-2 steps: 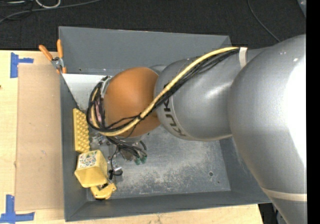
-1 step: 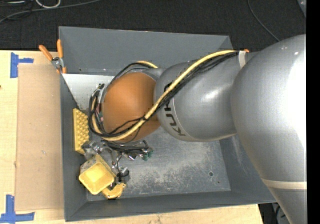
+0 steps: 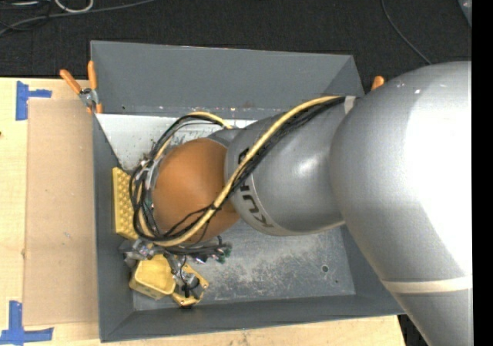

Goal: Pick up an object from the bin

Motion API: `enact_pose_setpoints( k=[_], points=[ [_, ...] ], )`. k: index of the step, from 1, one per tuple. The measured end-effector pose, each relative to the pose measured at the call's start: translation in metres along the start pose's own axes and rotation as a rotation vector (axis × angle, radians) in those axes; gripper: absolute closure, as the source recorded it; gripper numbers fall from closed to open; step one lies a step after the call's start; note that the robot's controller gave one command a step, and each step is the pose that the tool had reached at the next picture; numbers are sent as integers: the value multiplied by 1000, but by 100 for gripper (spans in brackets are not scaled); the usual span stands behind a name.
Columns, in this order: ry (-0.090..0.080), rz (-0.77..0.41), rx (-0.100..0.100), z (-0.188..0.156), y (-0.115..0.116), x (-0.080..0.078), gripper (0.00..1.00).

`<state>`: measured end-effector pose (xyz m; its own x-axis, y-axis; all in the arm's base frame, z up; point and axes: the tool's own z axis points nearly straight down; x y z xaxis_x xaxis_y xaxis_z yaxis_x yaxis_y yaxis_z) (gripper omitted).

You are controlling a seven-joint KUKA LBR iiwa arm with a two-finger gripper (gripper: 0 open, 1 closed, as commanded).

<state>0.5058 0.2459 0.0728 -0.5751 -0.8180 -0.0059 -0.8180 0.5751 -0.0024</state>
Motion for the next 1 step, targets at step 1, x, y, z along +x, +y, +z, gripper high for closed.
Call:
enact_pose_setpoints(
  k=[1],
  points=[
    [-3, -432, 0, -1, 3, -1, 100]
  ],
)
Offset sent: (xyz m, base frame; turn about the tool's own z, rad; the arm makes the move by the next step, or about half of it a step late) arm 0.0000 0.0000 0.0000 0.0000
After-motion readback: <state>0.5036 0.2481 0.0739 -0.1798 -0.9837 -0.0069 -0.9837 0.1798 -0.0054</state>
